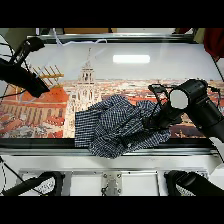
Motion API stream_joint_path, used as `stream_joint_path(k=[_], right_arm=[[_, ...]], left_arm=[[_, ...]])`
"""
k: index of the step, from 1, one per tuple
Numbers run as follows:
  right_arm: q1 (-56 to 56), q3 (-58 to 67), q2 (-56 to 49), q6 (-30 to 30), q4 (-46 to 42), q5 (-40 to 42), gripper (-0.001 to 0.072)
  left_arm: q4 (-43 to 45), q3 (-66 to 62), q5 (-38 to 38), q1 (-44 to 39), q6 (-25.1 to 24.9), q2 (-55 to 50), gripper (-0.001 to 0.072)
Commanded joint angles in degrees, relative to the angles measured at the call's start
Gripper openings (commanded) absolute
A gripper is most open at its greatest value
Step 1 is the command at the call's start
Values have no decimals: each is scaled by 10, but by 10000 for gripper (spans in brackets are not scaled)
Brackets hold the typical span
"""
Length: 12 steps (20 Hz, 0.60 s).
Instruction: Fold the clothes and pants, and hang the long-sleeved shirts on hangers.
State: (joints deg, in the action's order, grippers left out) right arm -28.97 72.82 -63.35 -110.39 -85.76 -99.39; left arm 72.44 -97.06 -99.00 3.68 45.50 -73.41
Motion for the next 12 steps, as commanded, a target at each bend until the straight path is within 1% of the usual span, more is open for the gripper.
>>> stream_joint_path(k=[1,3,5,8,9,12], right_arm=[[0,0,0,0,0,0,20],[0,0,0,0,0,0,20],[0,0,0,0,0,0,20],[0,0,0,0,0,0,19],[0,0,0,0,0,0,19],[0,0,0,0,0,0,20]], left_arm=[[-5,110,-33,-2,-97,70,14],[-5,215,-35,-1,-145,124,14],[-10,310,-35,-2,-183,175,14],[-68,412,-32,-4,-224,243,14],[-82,435,-32,-10,-233,264,14],[-80,483,-33,-50,-233,313,15]])
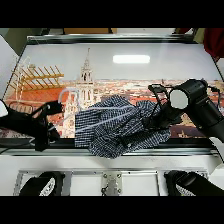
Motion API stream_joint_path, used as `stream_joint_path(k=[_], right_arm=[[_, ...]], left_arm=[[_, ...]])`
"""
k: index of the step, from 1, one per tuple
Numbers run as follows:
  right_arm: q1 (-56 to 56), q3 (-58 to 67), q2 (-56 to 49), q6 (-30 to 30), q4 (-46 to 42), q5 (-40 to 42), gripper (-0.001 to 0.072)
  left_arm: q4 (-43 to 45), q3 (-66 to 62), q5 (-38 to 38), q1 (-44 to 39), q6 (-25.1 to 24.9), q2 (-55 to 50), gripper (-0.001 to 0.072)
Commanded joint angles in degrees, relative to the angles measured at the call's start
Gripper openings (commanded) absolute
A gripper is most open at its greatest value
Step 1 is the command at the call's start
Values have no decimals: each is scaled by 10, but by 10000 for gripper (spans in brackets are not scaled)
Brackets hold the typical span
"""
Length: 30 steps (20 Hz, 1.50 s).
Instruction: Fold the clothes and pants, and hang the long-sleeved shirts on hangers.
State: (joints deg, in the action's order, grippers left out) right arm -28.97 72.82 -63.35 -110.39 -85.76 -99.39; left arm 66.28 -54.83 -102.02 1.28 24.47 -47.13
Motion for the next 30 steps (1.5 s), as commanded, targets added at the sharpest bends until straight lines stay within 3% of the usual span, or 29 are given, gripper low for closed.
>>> stream_joint_path(k=[1,7,13,17,19,30], right_arm=[[0,0,0,0,0,0,19],[0,0,0,0,0,0,19],[0,0,0,0,0,0,19],[0,0,0,2,4,0,19],[1,5,0,36,4,1,20],[13,185,-48,40,2,-50,19]], left_arm=[[-19,72,-5,-43,-23,60,15],[-19,98,-2,-104,-22,70,15],[-20,92,92,-122,-22,-30,14],[-57,58,113,-122,-24,-102,13],[-86,42,119,-125,-49,-133,12],[-95,-40,179,-201,-63,-227,13]])
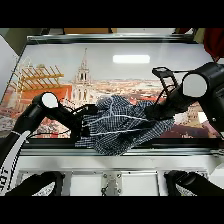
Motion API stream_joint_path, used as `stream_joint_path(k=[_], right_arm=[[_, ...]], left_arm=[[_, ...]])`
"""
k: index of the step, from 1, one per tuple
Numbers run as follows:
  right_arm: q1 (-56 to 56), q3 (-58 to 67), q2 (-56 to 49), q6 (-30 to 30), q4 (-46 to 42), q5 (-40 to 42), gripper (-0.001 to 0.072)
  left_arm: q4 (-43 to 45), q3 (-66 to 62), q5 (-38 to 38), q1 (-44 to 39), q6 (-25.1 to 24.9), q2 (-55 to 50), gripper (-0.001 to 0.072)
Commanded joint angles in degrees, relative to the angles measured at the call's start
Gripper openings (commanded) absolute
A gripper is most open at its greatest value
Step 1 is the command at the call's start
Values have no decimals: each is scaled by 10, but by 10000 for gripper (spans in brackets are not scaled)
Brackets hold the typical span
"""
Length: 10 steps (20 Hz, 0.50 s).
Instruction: Fold the clothes and pants, and hang the long-sleeved shirts on hangers.
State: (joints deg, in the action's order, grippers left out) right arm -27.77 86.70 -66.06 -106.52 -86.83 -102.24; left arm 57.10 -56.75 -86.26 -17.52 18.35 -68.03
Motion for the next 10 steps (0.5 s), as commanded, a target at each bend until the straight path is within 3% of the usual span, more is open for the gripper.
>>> stream_joint_path(k=[1,5,10], right_arm=[[0,63,-31,2,21,-22,19],[-15,110,-64,-4,58,-18,19],[-71,138,-88,-52,63,47,19]], left_arm=[[-5,-24,28,-13,-1,-23,13],[-41,-24,49,-12,-2,-37,13],[-48,-24,58,-12,-2,-56,13]])
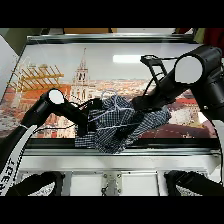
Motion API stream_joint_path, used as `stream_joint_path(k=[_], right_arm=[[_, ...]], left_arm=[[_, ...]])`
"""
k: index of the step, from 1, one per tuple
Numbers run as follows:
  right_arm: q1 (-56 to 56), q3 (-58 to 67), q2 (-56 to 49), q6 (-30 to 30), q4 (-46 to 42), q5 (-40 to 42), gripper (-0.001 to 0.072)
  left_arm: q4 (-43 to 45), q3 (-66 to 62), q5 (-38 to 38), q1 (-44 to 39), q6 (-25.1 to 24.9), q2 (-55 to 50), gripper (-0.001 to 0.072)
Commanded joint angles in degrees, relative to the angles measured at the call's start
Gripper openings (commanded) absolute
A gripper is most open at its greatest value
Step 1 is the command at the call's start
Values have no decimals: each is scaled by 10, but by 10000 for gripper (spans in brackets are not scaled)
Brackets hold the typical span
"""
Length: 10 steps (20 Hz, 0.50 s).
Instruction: Fold the clothes and pants, and hang the long-sleeved shirts on hangers.
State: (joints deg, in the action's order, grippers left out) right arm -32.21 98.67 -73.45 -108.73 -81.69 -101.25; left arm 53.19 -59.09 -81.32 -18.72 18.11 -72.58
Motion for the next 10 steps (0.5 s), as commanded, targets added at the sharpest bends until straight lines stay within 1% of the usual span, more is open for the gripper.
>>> stream_joint_path(k=[1,4,6,10], right_arm=[[-35,22,-18,-37,14,49,19],[-60,23,-26,-54,30,100,18],[-71,24,-35,-64,39,107,19],[-85,24,-46,-64,44,125,19]], left_arm=[[-8,-1,10,0,1,-12,13],[-9,-1,26,0,1,-12,13],[-9,-1,30,0,1,-12,13],[-9,-1,29,0,1,-12,13]])
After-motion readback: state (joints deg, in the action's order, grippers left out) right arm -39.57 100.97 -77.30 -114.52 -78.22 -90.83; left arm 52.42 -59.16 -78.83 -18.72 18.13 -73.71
